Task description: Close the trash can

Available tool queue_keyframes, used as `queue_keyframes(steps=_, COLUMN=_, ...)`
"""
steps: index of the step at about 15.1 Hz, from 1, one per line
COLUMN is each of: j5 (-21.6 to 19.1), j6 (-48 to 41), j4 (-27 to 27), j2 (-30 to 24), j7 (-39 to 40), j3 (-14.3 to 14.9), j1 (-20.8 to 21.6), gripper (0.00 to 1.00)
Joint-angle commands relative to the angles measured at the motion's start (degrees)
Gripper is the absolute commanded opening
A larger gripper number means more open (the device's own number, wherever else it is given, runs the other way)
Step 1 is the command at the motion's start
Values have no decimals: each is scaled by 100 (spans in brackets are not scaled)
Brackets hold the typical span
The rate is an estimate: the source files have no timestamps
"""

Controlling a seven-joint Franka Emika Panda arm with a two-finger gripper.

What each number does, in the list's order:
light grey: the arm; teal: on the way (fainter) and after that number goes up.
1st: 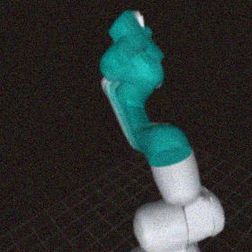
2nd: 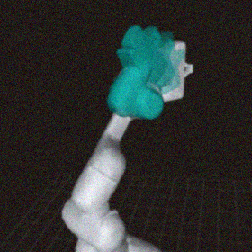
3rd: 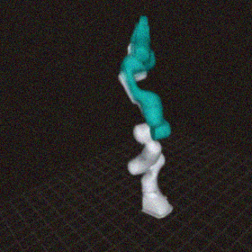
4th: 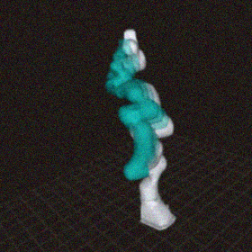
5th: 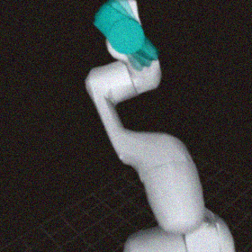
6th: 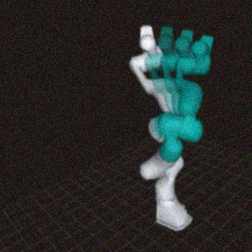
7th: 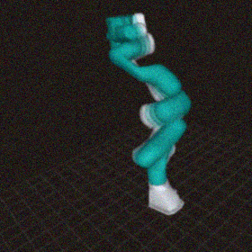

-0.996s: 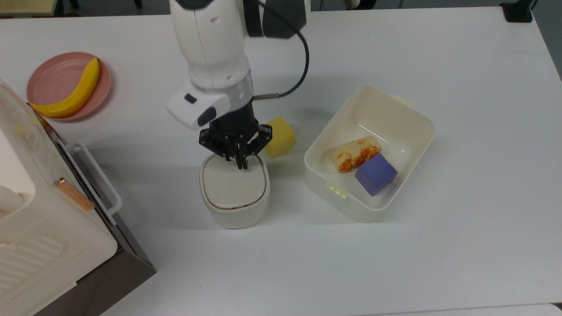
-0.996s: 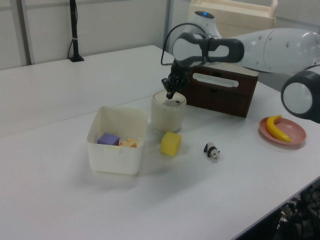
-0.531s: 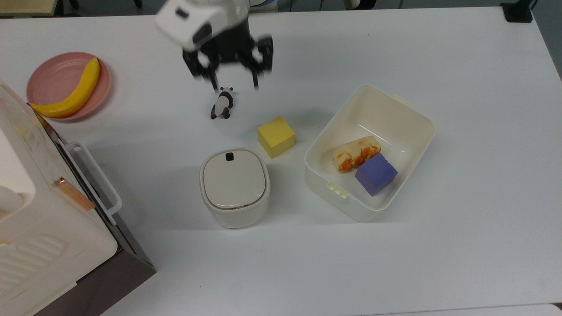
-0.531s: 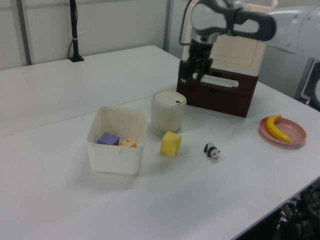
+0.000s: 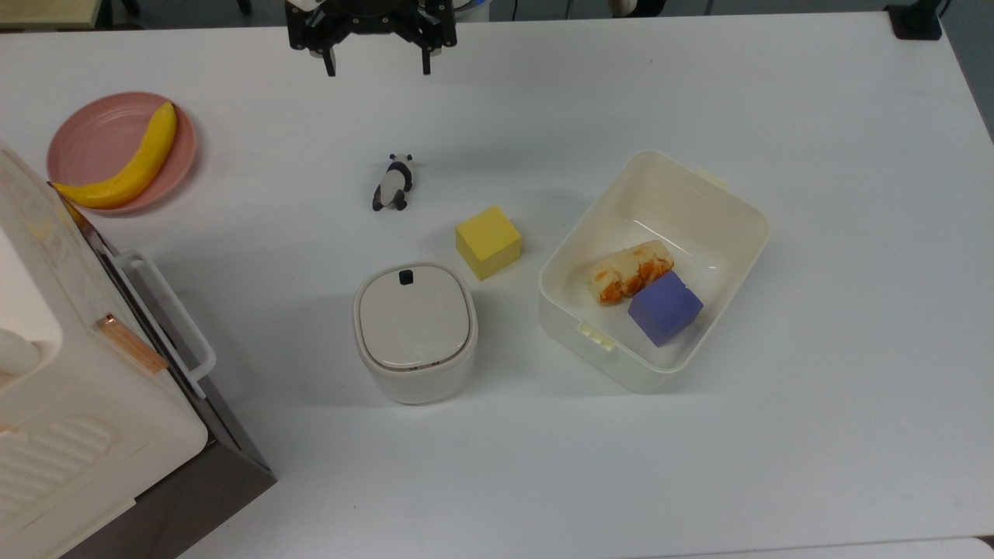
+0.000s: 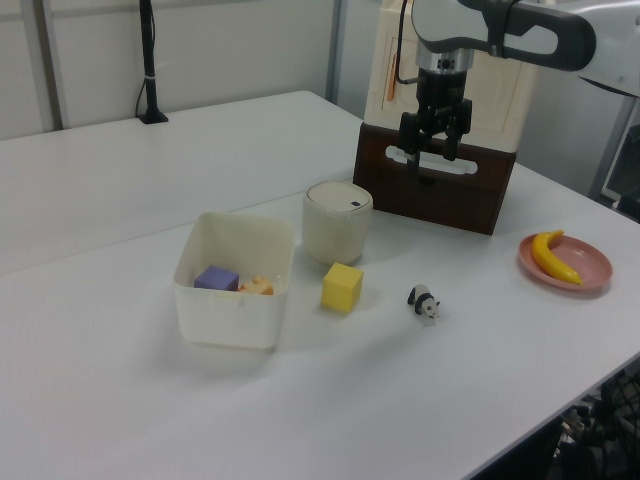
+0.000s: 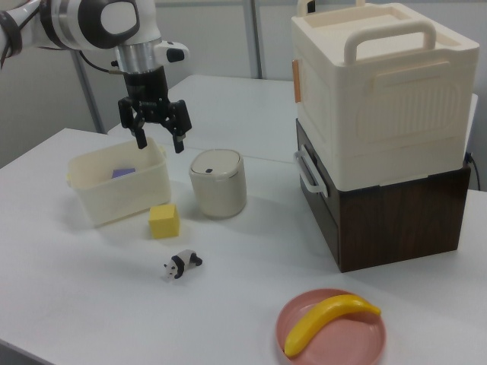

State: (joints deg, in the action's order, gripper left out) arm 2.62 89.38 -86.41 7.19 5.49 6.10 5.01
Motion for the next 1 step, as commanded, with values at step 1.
queue_keyframes(steps=1, j5=90, j6=0, j4=-157, j2=-68, j7=75, j3=-4, j1=27, gripper=100)
